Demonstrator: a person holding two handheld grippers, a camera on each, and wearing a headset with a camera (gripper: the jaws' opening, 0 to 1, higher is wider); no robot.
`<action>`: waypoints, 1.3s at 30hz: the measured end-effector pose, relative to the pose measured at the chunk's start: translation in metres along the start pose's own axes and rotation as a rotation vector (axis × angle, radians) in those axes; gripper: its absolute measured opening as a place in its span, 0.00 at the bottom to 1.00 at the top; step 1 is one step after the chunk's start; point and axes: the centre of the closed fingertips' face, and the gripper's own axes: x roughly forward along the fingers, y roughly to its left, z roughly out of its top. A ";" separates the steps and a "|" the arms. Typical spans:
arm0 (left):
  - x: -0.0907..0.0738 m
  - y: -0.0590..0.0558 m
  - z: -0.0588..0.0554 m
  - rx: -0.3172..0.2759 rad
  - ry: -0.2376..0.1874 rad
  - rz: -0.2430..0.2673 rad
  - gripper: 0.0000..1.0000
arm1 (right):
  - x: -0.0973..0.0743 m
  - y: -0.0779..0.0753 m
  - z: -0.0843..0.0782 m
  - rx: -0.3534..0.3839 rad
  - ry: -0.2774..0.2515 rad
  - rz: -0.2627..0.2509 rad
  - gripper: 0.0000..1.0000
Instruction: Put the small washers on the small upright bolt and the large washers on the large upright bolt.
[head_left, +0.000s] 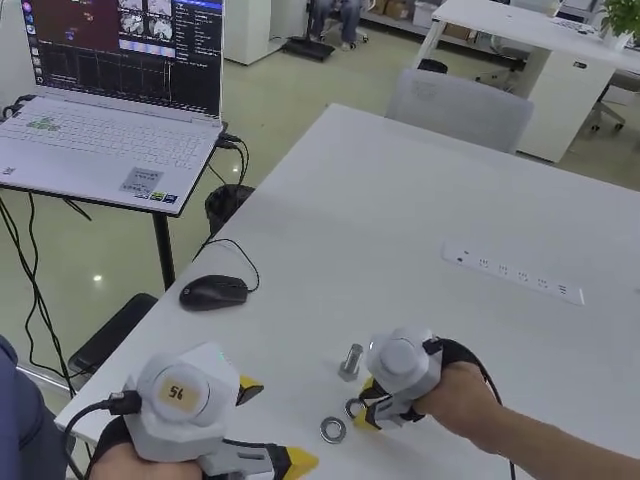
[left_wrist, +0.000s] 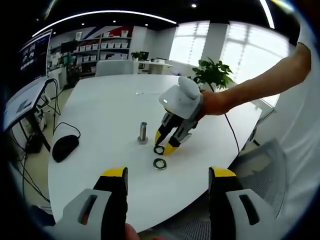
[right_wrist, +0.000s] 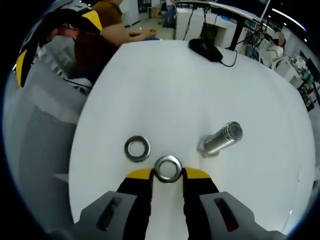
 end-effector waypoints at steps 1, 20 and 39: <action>-0.001 0.000 0.000 0.000 0.000 0.002 0.65 | 0.000 0.001 -0.001 0.002 -0.001 -0.003 0.24; -0.003 0.002 0.000 0.001 -0.001 0.005 0.65 | -0.019 -0.004 -0.004 0.051 -0.026 -0.044 0.23; -0.001 0.003 0.003 -0.005 -0.012 0.009 0.65 | -0.068 -0.032 0.038 0.005 -0.086 -0.111 0.23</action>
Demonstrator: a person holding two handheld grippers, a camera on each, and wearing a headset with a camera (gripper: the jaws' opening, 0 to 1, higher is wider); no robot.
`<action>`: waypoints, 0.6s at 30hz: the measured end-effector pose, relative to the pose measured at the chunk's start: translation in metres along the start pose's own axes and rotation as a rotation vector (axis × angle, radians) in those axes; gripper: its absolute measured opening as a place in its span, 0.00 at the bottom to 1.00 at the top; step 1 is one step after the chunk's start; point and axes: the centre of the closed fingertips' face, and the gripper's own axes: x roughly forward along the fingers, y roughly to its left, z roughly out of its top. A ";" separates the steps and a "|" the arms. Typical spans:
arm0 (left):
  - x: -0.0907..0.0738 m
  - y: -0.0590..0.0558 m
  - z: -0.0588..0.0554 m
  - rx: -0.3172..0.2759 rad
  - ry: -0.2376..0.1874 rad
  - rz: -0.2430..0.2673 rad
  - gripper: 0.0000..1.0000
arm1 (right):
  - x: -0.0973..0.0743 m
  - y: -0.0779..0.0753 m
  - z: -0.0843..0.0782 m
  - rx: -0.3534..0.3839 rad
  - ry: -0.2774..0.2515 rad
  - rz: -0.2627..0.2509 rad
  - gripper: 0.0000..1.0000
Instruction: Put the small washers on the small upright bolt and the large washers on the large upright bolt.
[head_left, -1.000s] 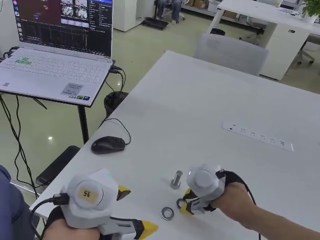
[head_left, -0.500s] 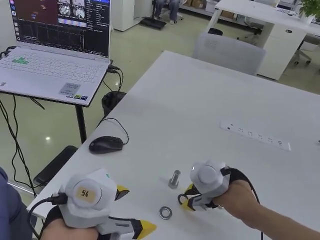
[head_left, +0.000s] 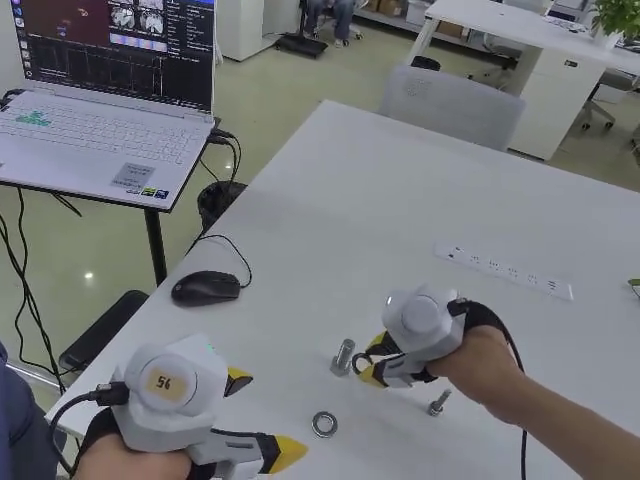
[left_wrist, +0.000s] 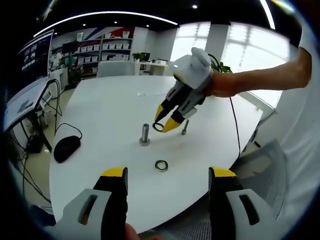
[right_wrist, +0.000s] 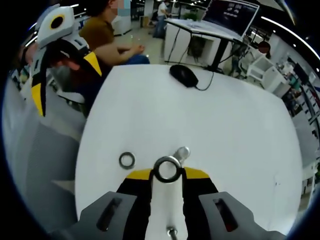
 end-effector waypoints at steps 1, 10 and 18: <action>0.000 -0.001 0.000 0.001 0.000 -0.002 0.65 | -0.001 -0.003 0.003 -0.001 -0.004 -0.004 0.23; 0.002 -0.003 -0.002 0.010 0.011 -0.010 0.65 | 0.008 -0.016 0.014 -0.014 0.005 -0.006 0.24; 0.000 0.001 0.000 0.009 0.008 -0.005 0.65 | 0.017 -0.024 0.014 0.018 0.023 -0.001 0.24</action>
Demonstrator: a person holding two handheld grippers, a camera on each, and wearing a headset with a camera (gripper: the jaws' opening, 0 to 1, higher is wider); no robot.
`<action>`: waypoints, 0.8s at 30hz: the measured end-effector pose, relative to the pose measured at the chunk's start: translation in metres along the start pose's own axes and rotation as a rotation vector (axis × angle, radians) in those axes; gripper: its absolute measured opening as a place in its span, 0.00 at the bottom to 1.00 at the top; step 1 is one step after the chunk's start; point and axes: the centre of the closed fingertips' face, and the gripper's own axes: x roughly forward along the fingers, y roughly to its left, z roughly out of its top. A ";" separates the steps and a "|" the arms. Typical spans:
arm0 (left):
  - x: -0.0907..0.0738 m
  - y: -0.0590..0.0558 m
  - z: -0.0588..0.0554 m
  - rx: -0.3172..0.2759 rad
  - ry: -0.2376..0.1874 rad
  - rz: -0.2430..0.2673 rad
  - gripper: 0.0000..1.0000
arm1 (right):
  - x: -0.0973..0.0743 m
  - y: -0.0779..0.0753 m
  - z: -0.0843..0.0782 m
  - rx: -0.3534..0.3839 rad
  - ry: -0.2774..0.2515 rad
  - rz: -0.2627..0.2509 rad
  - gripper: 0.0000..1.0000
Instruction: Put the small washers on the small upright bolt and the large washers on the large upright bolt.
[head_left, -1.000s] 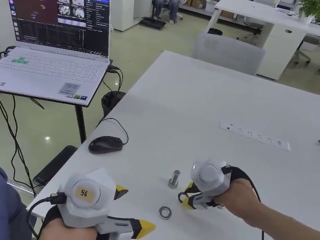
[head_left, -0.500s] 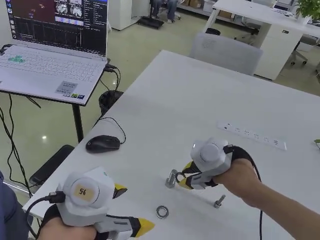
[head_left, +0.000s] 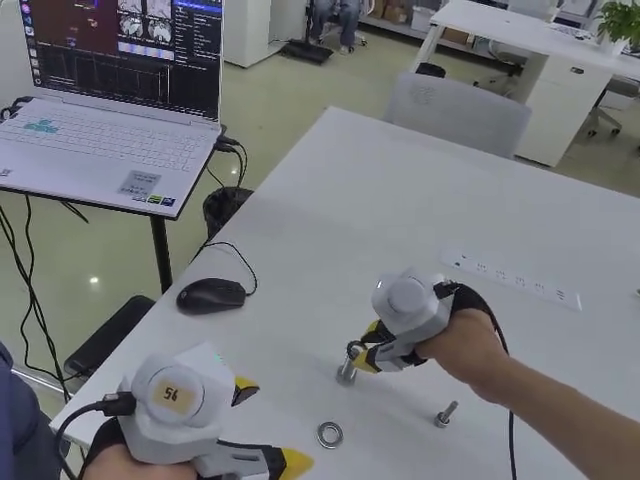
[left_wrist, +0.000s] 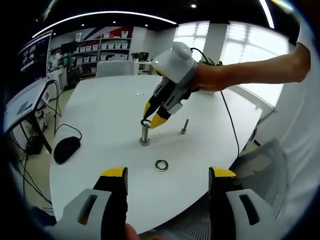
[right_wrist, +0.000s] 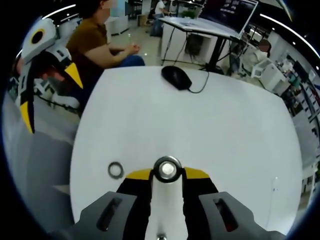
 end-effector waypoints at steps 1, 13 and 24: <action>0.000 0.001 0.000 0.000 0.000 0.001 0.65 | 0.001 -0.001 0.000 0.003 0.002 0.002 0.24; 0.003 0.000 0.000 -0.001 0.002 -0.003 0.65 | 0.006 0.002 -0.004 -0.001 0.029 0.020 0.24; 0.000 0.001 -0.002 -0.007 0.003 0.003 0.65 | 0.012 0.002 -0.004 0.006 0.041 0.027 0.24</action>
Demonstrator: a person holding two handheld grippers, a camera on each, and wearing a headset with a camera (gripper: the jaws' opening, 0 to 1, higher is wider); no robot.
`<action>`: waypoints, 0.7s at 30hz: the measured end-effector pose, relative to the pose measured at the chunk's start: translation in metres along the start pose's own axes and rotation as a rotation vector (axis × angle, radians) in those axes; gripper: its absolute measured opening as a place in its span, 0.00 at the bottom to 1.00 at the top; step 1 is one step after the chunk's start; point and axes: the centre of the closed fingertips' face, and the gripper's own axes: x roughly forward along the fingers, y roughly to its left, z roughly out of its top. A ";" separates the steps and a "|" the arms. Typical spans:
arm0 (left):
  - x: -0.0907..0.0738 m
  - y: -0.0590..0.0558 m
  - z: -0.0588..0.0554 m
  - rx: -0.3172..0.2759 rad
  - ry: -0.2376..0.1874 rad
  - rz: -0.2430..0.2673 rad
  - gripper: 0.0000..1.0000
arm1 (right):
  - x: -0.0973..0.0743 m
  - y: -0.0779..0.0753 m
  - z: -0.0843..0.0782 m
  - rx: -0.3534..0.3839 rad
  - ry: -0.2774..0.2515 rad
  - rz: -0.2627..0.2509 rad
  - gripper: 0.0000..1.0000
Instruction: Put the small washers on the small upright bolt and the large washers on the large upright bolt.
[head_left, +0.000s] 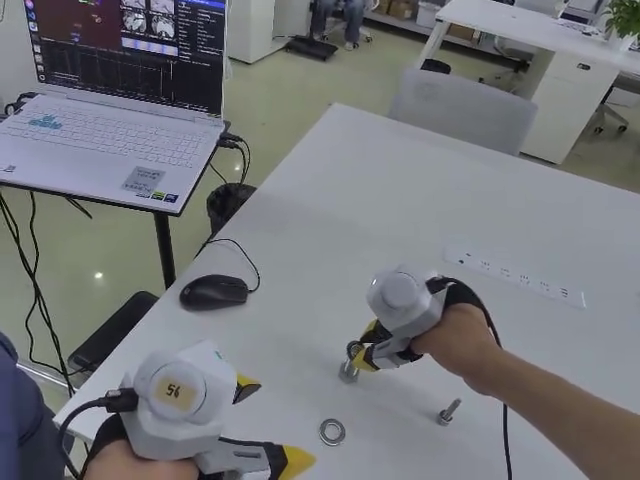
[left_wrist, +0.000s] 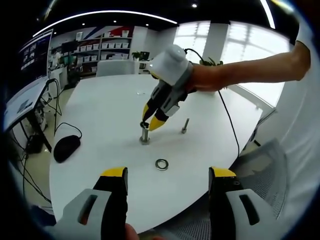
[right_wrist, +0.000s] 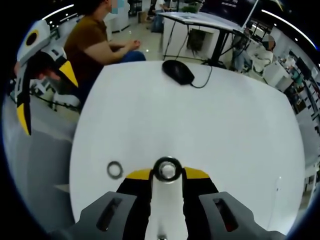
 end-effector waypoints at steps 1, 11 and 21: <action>0.000 0.000 0.000 0.000 0.000 0.001 0.65 | 0.001 0.000 0.000 -0.004 0.004 -0.001 0.24; 0.000 -0.001 -0.001 0.000 0.002 -0.002 0.65 | 0.011 0.000 -0.004 0.009 0.030 0.006 0.24; -0.001 0.000 0.000 -0.001 0.001 0.002 0.65 | 0.026 0.000 -0.013 0.044 0.062 0.011 0.24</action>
